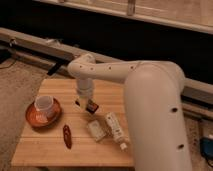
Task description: Place the eraser on the white sponge
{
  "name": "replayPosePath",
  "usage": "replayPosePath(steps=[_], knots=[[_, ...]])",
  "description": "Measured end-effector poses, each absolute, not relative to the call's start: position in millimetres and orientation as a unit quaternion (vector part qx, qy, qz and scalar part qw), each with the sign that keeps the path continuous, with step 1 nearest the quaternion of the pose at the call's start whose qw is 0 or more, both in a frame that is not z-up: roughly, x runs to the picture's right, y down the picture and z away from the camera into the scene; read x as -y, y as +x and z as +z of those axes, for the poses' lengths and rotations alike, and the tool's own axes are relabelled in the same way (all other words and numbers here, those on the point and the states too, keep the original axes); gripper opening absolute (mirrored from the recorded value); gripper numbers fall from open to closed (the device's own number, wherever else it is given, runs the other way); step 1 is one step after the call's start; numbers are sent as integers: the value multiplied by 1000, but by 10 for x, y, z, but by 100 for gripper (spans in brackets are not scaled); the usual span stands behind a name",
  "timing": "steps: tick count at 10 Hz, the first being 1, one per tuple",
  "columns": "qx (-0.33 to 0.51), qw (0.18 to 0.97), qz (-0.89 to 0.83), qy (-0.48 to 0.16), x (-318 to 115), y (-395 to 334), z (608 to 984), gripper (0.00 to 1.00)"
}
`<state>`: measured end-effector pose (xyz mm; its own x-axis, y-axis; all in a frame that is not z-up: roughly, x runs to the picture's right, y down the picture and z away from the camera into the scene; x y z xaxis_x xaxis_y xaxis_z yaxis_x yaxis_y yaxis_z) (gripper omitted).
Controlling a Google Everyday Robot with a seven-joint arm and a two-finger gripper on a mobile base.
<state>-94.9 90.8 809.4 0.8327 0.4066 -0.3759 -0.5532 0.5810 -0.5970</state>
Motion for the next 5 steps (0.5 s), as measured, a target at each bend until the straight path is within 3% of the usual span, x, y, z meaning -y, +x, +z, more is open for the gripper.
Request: replayPosePath(steps=[5], knots=[[-98,883,273,-368,-907,-954,8092,0]])
